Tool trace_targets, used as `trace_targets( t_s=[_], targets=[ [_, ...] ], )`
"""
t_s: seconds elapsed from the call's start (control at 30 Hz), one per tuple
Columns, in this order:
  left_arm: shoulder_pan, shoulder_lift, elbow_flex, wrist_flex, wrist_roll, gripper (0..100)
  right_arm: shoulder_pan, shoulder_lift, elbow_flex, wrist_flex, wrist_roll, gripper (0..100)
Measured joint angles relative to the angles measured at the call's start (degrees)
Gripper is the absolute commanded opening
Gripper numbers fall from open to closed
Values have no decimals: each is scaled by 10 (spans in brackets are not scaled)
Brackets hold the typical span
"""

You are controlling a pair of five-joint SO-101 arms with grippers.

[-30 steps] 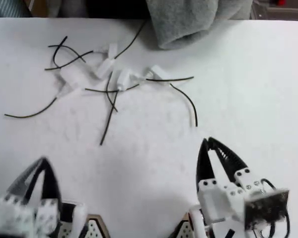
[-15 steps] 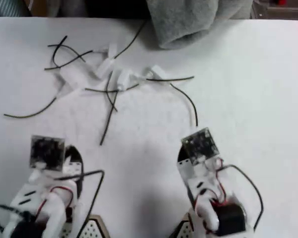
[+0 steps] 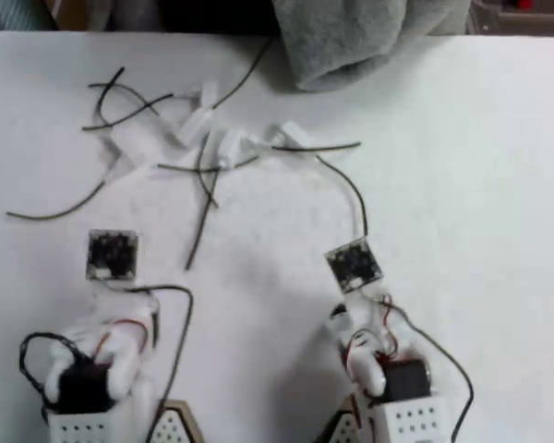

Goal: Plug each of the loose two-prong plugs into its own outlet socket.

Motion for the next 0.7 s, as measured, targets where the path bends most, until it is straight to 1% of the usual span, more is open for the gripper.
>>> trace_targets(
  t_s=[0.07,0.13,0.17,0.33,0.7],
  targets=[
    [-12,0,33,-13,-2,24,-1,-4,3,2,0,33],
    [-9,2,84,-31,-4,24,-4,-4,4,14,0,32],
    [-5,9,90,-33,-4,24,-12,-7,4,21,0,31],
    [-1,4,98,-37,-4,24,-31,-11,4,29,0,31],
    [-1,4,98,-37,-4,24,-32,-12,4,29,0,31]
  ],
)
